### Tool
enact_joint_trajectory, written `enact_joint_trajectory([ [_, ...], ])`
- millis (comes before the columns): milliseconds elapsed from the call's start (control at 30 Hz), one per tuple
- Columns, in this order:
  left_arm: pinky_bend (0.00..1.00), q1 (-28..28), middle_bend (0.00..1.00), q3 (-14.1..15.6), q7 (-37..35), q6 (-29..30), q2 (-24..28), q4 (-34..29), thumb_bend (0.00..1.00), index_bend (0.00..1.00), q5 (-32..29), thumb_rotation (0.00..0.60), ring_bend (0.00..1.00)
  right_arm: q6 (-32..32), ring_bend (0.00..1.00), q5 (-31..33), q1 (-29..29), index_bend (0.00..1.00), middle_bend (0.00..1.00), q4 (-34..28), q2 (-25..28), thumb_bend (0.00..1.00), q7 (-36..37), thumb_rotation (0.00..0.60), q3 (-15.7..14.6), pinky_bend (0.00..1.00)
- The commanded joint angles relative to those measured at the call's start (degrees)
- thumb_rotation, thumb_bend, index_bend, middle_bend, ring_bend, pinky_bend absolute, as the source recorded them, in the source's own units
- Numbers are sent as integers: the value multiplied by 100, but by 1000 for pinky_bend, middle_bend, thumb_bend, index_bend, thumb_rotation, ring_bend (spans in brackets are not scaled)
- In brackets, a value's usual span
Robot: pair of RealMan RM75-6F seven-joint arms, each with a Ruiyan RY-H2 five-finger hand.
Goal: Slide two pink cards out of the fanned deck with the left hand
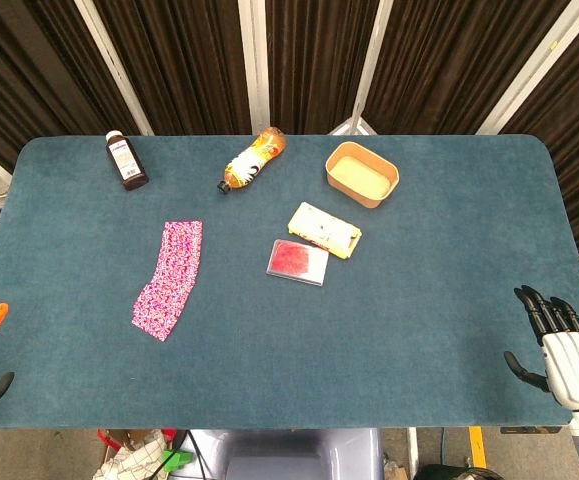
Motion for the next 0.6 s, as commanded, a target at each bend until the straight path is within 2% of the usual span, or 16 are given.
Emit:
enact_joint_trajectory([
  [33,184,5,104,6,-2,10,3,0,364,88,11,600,13,12,183,-20,-5,0,107,-5,5,313,2,600,-9,137],
  [600,239,-15,166,23,114,-19,-63,31,365,88,90,600,64,3,183,-39,-26,0,107,-13,41,313,38,600,-48,137],
])
